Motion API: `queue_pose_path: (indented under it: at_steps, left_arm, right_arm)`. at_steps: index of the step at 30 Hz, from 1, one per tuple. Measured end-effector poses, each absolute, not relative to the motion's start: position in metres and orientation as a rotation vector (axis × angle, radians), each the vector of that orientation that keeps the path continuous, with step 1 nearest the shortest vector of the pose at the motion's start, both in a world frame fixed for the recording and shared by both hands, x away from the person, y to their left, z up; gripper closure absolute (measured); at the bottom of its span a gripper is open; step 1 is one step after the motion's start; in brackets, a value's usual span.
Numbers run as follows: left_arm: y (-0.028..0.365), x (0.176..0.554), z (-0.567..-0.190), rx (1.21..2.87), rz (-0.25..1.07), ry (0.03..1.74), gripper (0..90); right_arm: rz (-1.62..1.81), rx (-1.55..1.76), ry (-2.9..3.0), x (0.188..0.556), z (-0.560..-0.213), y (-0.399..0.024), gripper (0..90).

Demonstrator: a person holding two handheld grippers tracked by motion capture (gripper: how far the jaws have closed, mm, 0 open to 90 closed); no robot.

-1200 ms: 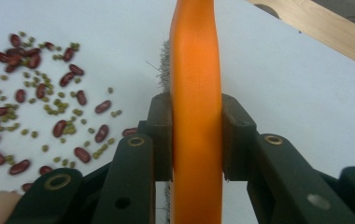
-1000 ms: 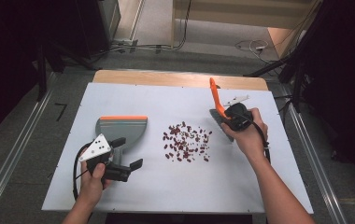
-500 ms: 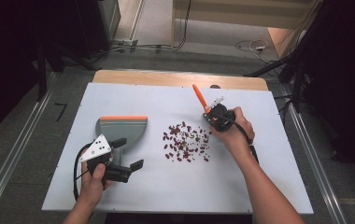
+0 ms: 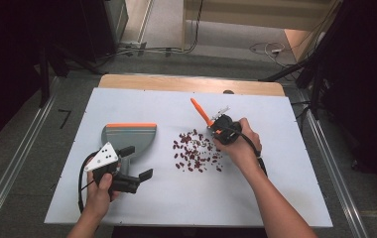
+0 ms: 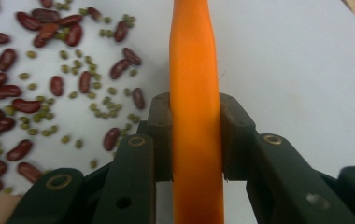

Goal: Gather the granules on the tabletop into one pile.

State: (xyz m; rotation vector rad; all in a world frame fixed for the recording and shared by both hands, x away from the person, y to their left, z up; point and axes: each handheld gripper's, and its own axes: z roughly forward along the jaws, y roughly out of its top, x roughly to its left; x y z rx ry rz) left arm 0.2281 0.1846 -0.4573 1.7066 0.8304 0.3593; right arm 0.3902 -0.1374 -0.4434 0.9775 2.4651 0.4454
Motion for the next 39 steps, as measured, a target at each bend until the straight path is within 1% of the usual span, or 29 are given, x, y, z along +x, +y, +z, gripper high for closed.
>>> queue_pose_path:
  at_steps: [18, 25, 34, 39]
  left_arm:
    - [0.188, 0.228, -0.456, 1.705, 0.37, 0.834, 0.0]
    - [0.188, 0.228, -0.456, 1.704, 0.371, 0.836, 0.0]
    - [0.189, 0.228, -0.456, 1.702, 0.375, 0.832, 0.0]
    - [0.189, 0.227, -0.455, 1.699, 0.381, 0.833, 0.0]
  right_arm:
    - [0.48, 0.897, 2.541, 0.365, -0.443, -0.116, 68.7]
    - [0.499, 0.88, 2.58, 0.36, -0.439, -0.117, 68.8]
    - [0.577, 0.859, 2.548, 0.369, -0.42, -0.123, 69.0]
    - [0.625, 0.816, 2.516, 0.387, -0.408, -0.118, 69.0]
